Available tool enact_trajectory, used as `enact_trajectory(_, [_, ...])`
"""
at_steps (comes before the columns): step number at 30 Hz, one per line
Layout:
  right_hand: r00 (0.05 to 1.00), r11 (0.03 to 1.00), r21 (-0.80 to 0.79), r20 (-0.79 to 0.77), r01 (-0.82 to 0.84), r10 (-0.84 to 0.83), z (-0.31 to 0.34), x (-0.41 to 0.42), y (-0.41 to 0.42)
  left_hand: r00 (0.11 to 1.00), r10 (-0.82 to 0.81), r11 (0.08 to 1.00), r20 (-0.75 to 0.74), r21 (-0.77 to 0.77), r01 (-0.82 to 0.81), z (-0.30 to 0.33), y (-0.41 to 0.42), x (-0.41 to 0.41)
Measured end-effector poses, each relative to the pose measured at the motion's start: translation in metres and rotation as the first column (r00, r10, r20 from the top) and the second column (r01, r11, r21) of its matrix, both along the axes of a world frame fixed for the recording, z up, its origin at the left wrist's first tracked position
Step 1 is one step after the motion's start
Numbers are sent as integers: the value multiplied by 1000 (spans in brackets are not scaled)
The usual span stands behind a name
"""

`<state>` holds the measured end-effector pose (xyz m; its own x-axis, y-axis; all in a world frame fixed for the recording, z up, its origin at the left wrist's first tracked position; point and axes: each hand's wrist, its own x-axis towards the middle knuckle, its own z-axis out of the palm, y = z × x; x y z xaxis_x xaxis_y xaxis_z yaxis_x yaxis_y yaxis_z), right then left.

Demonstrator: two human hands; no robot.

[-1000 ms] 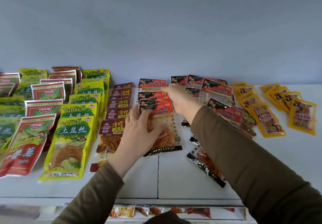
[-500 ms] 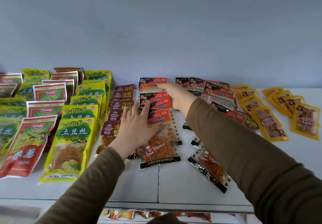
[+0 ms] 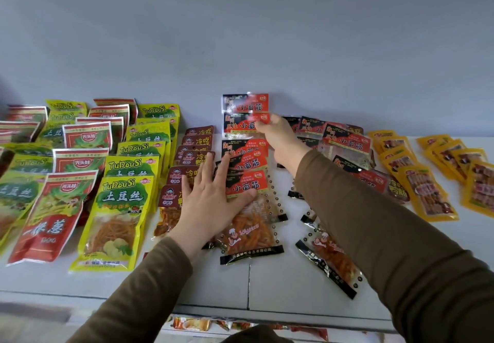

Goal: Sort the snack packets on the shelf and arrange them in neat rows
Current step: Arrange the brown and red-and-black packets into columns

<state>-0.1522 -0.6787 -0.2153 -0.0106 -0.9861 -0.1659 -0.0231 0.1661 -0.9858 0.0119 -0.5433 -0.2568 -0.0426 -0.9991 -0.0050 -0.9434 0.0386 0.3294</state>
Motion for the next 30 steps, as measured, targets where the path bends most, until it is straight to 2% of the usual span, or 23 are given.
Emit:
enact_trajectory(3, [996,993,115,85,-17,8,-6,1,4,1000,18,999,6,48,-18,2,-1,3])
enact_trajectory(5, [991,990,132,125,-58,42,-8,2,5,999,14,1000,-52,10,-13,5,1,0])
enact_trajectory(8, [991,987,135,113,-84,69,-10,-1,6,976,53,967,-210,-233,-103,12,6,12])
enact_trajectory(10, [994,986,153,98,-72,57,-14,-5,6,977,93,929,-192,-337,-155,17,5,32])
enact_trajectory(11, [994,985,161,96,-65,50,-15,-7,6,984,97,933,-153,-330,-143,19,3,41])
enact_trajectory(15, [991,981,184,134,-52,27,-17,-6,9,998,41,989,47,-143,-34,15,-4,54])
enact_trajectory(19, [990,982,182,139,-44,18,-18,-6,8,994,-23,999,105,-40,28,7,-6,45])
enact_trajectory(24, [991,983,177,135,-37,13,-18,-6,8,983,29,996,182,-83,-14,8,-5,45])
enact_trajectory(27, [992,985,170,126,-33,11,-20,-5,7,987,49,997,154,-64,-40,11,-4,44])
enact_trajectory(30, [992,986,164,129,-29,8,-22,-4,7,996,56,975,-64,-209,-68,23,1,37])
